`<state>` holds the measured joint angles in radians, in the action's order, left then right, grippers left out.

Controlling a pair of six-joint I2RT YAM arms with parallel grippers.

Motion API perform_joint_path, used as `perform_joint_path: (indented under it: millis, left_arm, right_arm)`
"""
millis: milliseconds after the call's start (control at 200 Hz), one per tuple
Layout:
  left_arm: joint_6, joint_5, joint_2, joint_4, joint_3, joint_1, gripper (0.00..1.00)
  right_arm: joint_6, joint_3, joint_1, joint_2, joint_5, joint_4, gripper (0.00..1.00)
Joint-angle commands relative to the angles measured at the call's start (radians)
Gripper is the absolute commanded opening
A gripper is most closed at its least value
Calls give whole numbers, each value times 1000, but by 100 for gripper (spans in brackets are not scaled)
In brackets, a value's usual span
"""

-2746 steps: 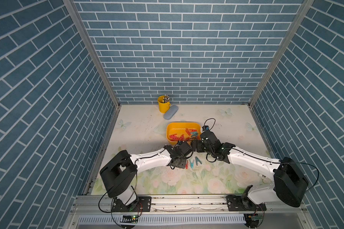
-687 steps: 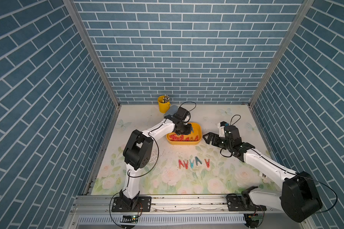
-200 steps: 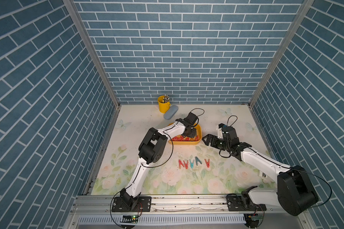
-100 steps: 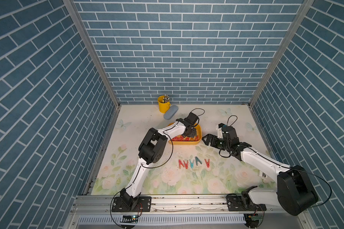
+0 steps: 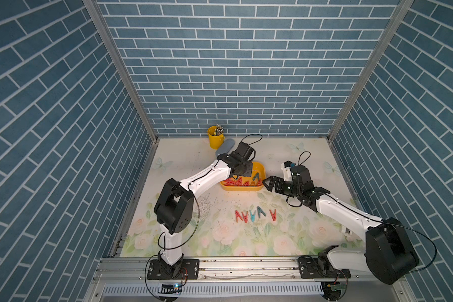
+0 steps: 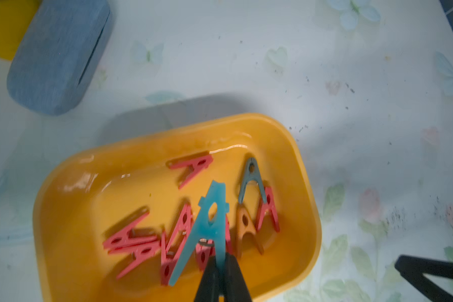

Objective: Take the clothespins out of the storage box
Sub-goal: Pick up the clothespin from the storage box.

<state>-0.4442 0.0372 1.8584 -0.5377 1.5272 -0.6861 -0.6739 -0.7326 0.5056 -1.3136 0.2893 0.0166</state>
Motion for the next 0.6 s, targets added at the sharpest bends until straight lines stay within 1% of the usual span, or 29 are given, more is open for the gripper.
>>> perform_joint_path:
  millis: [0,175,335,425,595]
  left_arm:
    - [-90,1,-86,5,-125,-4,8]
    - [-190,3,-246,45,-341,-4,9]
    - [-280,-30,-367,110,-531,-16,10]
    - [-326,-34,-410,137,-621,-38,10]
    - [-392,-35,-450,197,-754,-89,10]
  right_arm:
    - [20,-34,29,-23,25,40,100]
    - [19,-40,82,-51,25,61,99]
    - [11,-42,121,-74,21,77,99]
    - [4,-42,139,-81,12,83,99]
    - [-2,-38,164,-85,-1,82,100]
